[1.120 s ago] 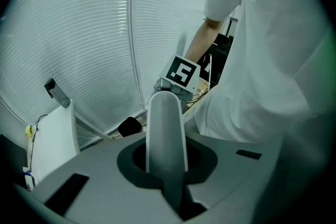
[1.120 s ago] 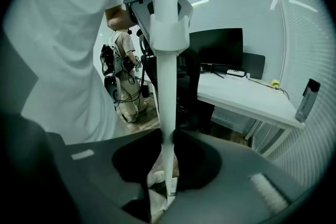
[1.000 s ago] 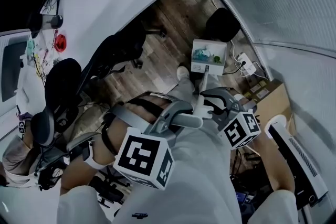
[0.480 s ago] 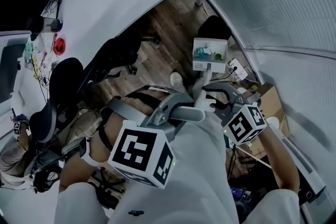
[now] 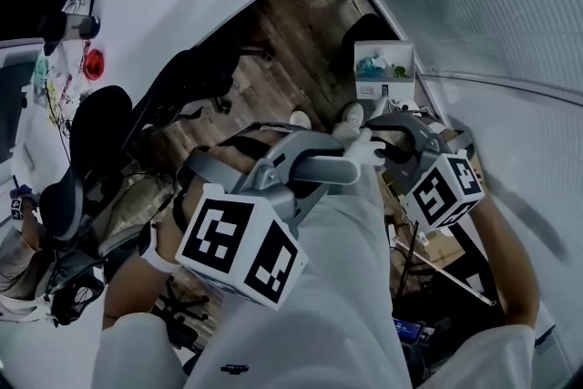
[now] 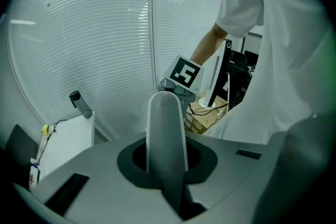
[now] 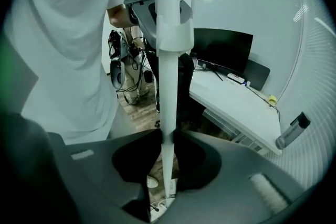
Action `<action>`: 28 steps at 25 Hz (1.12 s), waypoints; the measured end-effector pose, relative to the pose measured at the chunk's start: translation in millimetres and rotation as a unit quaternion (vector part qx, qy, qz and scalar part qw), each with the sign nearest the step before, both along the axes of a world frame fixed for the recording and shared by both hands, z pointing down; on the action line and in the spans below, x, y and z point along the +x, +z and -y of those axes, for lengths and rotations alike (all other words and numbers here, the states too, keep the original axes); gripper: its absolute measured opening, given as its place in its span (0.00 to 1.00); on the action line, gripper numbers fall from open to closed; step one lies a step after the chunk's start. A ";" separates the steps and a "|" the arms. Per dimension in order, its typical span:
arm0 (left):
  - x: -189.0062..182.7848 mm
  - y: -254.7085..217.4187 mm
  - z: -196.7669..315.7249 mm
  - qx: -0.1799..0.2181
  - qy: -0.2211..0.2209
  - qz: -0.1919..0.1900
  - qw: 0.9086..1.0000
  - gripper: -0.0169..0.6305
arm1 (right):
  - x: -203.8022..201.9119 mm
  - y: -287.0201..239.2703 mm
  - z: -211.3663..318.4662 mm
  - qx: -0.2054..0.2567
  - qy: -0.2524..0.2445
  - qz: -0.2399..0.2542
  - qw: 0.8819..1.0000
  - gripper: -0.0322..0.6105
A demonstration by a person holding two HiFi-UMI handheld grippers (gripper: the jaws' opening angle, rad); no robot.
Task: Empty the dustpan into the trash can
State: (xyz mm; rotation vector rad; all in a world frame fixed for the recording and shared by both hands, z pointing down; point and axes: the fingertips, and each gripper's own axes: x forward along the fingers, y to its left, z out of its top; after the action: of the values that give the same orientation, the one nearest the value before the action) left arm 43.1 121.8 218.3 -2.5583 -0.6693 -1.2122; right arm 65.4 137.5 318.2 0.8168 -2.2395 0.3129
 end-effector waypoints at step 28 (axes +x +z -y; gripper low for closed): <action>-16.0 64.5 28.6 -0.163 -0.244 -0.060 0.954 0.07 | 6.1 54.8 15.0 -0.144 -0.216 -0.081 0.962 0.18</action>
State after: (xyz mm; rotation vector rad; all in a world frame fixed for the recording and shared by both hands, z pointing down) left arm 27.1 93.2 282.8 -3.1757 -0.2223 -1.1359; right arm 71.5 122.5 372.9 0.1835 -2.0851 0.3380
